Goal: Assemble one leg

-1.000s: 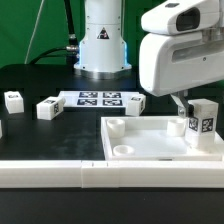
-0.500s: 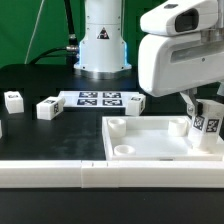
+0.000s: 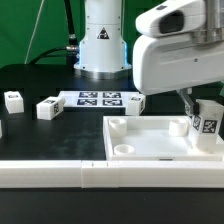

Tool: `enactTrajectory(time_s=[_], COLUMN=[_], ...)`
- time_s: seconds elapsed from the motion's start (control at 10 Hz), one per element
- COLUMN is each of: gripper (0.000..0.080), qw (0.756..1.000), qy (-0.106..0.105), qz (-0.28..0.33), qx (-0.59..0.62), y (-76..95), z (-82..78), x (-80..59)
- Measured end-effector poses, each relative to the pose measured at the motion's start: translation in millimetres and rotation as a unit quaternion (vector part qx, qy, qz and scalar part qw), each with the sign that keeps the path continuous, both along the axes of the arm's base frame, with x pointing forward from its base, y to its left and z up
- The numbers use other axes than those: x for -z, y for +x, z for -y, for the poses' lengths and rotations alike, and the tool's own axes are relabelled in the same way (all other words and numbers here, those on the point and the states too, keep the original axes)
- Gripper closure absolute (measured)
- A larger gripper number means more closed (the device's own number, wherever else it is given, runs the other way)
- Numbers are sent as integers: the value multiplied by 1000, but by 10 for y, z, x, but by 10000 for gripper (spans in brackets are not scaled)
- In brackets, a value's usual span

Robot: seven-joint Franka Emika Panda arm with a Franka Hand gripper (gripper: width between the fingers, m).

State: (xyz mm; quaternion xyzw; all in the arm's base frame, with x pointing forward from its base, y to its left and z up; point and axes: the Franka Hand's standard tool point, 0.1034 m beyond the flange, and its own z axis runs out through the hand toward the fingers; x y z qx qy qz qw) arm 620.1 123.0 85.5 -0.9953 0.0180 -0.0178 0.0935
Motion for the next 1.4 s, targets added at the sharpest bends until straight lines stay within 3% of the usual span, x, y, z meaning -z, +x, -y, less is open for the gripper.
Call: enactTrajectory(time_s=[0.2,0.4,0.8,0.9,1.0,1.1,1.2,1.4], gripper=[488,488,488,488,309,309,177,158], qw=[994,969,924,924,934,940,944,982], qy=[21,41,50,50,48,47,44,17], qz=[-13,-22,-44,-43,-38,-38,-44,-29], qx=[107,243,377,376,351,335,323,184], y=[28,64,90,88,83,69,48,31], z=[21,26,26,23,19,5,-27,-81], x=[-7,-2,-3,-1,8,28,32,42])
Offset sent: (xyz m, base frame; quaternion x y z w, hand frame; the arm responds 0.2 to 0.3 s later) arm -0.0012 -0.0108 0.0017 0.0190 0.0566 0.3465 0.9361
